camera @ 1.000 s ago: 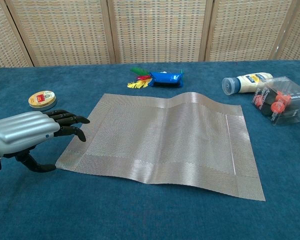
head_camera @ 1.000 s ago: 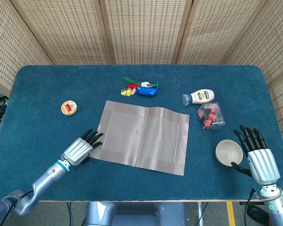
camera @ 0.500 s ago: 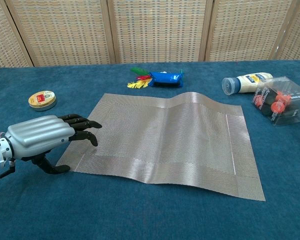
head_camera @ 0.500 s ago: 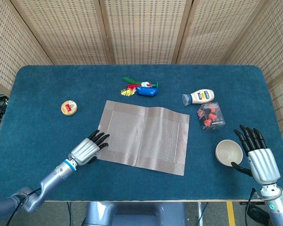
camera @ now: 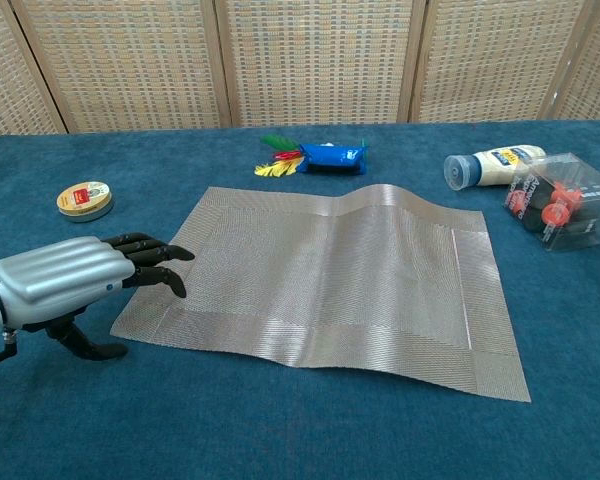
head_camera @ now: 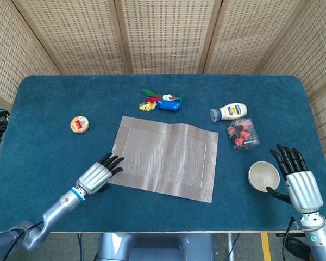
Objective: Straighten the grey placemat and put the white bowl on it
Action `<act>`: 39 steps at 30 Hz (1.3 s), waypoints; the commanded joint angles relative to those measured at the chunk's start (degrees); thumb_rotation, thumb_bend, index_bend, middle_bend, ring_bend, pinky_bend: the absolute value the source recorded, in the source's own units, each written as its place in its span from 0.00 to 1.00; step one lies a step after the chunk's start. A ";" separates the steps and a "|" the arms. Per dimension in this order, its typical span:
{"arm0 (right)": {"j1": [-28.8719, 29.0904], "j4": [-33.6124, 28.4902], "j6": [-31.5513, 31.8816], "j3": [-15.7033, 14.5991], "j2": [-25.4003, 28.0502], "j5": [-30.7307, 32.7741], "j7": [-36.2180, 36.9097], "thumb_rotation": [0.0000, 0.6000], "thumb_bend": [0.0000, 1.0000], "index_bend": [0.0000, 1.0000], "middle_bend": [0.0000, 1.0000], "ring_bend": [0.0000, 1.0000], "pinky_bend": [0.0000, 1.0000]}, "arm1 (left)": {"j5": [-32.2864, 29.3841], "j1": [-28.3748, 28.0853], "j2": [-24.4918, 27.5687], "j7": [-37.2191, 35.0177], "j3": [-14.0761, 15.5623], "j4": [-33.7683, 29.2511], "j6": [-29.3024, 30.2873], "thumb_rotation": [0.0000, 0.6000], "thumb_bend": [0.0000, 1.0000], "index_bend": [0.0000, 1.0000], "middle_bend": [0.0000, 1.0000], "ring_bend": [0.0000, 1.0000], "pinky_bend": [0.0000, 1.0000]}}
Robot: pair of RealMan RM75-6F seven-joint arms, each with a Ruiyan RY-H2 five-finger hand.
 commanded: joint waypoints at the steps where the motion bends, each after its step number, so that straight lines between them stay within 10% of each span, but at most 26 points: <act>1: -0.09 -0.05 0.03 0.11 0.03 -0.09 0.05 1.00 0.00 0.02 0.00 0.00 0.00 | 0.04 0.27 0.27 -0.04 0.54 -0.34 -0.04 1.00 0.29 0.23 0.00 0.00 0.00; 20: -0.63 -0.23 0.16 0.75 0.15 -0.89 0.48 1.00 0.00 0.03 0.00 0.00 0.00 | -3.12 -1.24 -2.85 0.67 -1.69 2.80 -2.22 1.00 0.30 0.23 0.00 0.00 0.00; 39: -1.05 -0.36 0.55 1.05 0.35 -1.88 1.40 1.00 0.00 0.03 0.00 0.00 0.00 | -4.96 -2.26 -4.40 0.62 -2.58 3.47 -3.44 1.00 0.62 0.34 0.00 0.00 0.00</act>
